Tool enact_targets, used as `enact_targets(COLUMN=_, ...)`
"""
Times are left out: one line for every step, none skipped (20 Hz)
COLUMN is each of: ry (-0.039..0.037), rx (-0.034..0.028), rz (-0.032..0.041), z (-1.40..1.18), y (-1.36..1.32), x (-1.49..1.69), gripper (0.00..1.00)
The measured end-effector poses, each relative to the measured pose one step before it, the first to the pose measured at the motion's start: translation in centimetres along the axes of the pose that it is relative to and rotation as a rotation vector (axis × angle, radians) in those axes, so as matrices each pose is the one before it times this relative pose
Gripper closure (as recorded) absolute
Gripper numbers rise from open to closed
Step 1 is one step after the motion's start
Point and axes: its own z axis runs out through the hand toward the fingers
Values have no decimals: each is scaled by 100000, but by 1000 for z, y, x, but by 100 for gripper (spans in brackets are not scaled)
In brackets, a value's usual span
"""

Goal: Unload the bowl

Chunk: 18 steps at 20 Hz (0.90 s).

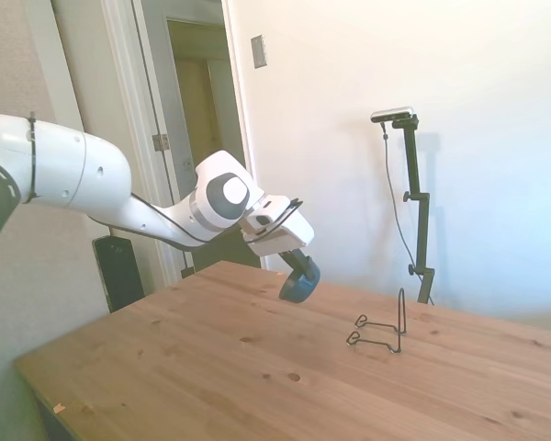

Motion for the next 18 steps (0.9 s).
enact_targets(ry=-3098, rx=944, rz=-1113, z=120, y=1160, x=-411, gripper=100)
enact_targets(ry=-2823, rx=955, rz=-681, z=135, y=1151, x=-234, gripper=100)
enact_targets(ry=-2897, rx=1389, rz=-96, z=84, y=1056, x=-59, gripper=100)
enact_targets(ry=-3123, rx=1421, rz=168, z=163, y=954, x=25, gripper=100)
enact_targets(ry=-2981, rx=1224, rz=1130, z=254, y=935, x=188, gripper=100)
enact_targets(ry=-3734, rx=1634, rz=1417, z=394, y=816, x=269, gripper=100)
enact_targets(ry=-3725, rx=1686, rz=1332, z=500, y=764, x=365, gripper=100)
enact_targets(ry=-3747, rx=1625, rz=1148, z=560, y=635, x=369, gripper=100)
enact_targets(ry=-3657, rx=1556, rz=1189, z=568, y=555, x=352, gripper=100)
enact_targets(ry=-3513, rx=1433, rz=795, z=529, y=393, x=334, gripper=100)
enact_targets(ry=-3272, rx=964, rz=677, z=455, y=228, x=291, gripper=100)
enact_targets(ry=-3613, rx=586, rz=700, z=473, y=70, x=283, gripper=100)
enact_targets(ry=-3068, rx=203, rz=576, z=433, y=-17, x=279, gripper=100)
enact_targets(ry=-2397, rx=-444, rz=594, z=554, y=-83, x=311, gripper=100)
enact_targets(ry=-2564, rx=-580, rz=398, z=656, y=-131, x=228, gripper=100)
enact_targets(ry=-2751, rx=-904, rz=82, z=766, y=-152, x=215, gripper=100)
enact_targets(ry=-2199, rx=-797, rz=81, z=746, y=-210, x=232, gripper=100)
enact_targets(ry=-1350, rx=-1086, rz=-46, z=743, y=-222, x=267, gripper=100)
